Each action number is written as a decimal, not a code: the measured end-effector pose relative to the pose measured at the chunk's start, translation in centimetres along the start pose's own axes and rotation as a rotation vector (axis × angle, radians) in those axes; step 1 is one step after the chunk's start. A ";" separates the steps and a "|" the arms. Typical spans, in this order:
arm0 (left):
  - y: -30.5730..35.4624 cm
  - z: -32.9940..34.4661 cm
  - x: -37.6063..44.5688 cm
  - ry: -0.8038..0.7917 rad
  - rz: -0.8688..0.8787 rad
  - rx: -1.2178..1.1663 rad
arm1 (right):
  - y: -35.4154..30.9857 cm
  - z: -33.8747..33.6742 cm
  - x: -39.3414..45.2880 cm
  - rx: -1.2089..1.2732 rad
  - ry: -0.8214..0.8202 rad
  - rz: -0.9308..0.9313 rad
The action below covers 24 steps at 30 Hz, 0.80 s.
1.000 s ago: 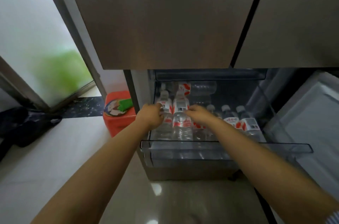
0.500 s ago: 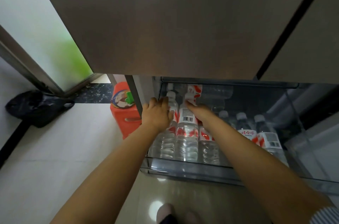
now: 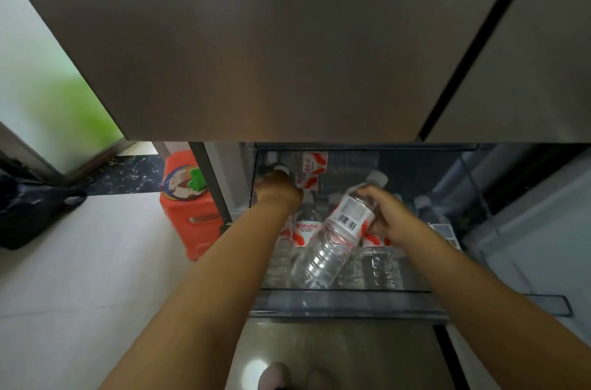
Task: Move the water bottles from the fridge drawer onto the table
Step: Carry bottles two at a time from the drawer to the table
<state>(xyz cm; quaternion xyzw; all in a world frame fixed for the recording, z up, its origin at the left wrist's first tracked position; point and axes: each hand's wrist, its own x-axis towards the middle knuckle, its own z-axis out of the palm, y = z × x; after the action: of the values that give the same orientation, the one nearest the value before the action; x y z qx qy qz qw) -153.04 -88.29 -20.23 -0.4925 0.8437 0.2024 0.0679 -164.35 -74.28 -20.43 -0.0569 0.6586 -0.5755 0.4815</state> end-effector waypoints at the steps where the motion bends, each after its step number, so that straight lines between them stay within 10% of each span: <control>1: 0.1 0.1 0.2 -0.008 -0.021 -0.077 | 0.2 -0.4 -0.1 0.036 -0.001 -0.009; 13: -0.4 -2.3 -0.2 -0.225 0.088 -0.745 | 1.1 -1.2 -3.1 0.356 0.090 -0.127; 24: 0.5 -5.4 -7.2 -0.130 0.339 -0.699 | -0.3 0.4 -6.9 0.113 0.060 -0.475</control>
<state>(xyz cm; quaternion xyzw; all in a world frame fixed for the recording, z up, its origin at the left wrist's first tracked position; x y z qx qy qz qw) -149.33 -84.51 -12.91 -0.3258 0.7873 0.5164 -0.0851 -160.54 -70.34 -16.15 -0.1662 0.6074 -0.7099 0.3153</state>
